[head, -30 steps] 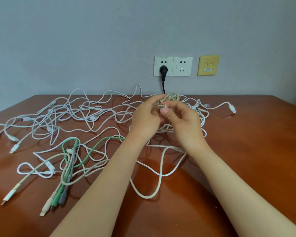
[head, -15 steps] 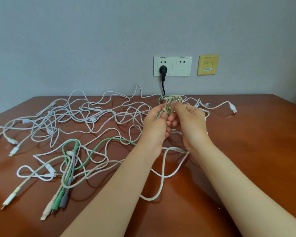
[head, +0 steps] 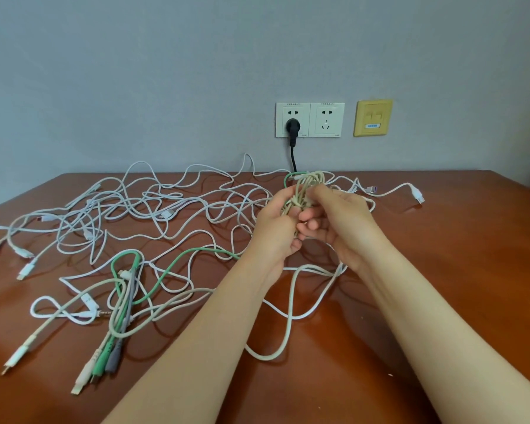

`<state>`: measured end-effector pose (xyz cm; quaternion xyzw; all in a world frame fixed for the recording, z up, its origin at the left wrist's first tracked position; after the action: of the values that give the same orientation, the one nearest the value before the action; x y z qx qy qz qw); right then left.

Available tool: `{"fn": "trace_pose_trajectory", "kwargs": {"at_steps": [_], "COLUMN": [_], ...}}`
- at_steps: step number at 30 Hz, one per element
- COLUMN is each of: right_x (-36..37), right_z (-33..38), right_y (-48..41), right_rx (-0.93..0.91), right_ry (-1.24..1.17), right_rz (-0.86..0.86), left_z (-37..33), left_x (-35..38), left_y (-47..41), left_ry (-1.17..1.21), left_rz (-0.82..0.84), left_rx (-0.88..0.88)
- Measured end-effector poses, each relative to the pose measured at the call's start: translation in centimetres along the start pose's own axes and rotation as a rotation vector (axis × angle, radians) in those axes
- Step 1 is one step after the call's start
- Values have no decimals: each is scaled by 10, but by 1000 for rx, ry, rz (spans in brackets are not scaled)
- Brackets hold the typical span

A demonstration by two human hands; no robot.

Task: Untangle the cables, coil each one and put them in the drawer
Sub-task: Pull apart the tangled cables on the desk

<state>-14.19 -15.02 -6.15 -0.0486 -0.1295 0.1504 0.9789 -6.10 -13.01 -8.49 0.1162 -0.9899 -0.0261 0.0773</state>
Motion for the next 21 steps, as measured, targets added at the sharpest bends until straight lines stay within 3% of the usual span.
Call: {"fn": "trace_pose_trajectory", "kwargs": {"at_steps": [13, 21], "right_x": [-11, -19], "right_z": [-5, -10], "right_y": [-6, -5], "right_rx": [20, 100], "right_ry": [138, 159], "right_rz": [111, 171], "left_z": [-12, -17], "left_x": [-5, -6], "left_y": [-1, 6], "left_ry": [-325, -255], "left_rz": [-49, 130], "left_rx": [299, 208]}}
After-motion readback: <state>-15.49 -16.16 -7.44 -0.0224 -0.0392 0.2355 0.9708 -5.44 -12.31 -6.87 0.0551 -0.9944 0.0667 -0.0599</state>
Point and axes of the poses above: each hand's wrist, its own y-axis away from the middle knuckle, its own x-axis out of the palm, z = x × y, the point moved 6 cm from there along -y, towards the middle knuckle, and after that the axes turned 7 degrees about -x, right-handed, at the moved point
